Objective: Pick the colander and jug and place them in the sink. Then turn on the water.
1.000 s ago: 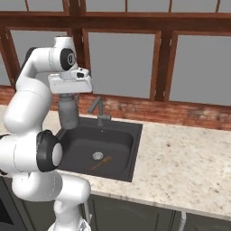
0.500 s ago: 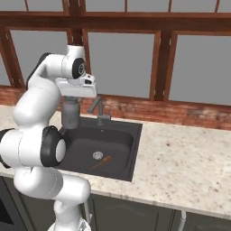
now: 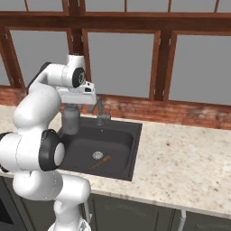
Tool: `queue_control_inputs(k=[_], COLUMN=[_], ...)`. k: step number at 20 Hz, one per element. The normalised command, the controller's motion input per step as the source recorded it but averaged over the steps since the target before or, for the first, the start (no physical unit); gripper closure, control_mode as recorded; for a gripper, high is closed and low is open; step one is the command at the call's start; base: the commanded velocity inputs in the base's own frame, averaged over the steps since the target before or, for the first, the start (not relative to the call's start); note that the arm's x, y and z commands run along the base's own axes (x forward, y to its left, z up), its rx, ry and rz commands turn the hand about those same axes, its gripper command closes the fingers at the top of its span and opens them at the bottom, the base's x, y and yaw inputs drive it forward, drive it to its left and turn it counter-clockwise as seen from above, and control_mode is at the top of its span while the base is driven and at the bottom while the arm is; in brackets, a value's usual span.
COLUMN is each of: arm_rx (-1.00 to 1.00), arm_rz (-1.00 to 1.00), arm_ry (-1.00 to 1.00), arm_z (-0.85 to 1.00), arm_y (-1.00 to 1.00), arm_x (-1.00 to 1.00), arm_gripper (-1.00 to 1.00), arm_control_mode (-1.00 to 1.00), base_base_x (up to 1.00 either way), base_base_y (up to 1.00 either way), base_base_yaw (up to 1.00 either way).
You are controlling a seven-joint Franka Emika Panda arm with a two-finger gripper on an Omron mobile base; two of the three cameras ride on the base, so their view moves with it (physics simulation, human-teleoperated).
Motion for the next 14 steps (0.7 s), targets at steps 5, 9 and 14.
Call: queue_control_inputs(k=[5,9,14], arm_rx=[0.00,0.00,0.00], arm_rz=[-0.03,-0.15,-0.26], arm_ry=[-0.01,-0.05,-0.03], arm_z=[-0.21,-0.20,-0.13], arm_y=[0.00,0.00,0.00], arm_x=[-0.01,-0.16,-0.32], arm_gripper=[1.00,1.00,1.00], arm_control_mode=[-1.00,-1.00,-1.00], base_base_x=[0.00,0.00,0.00], base_base_y=[0.00,0.00,0.00], base_base_yaw=[0.00,0.00,0.00])
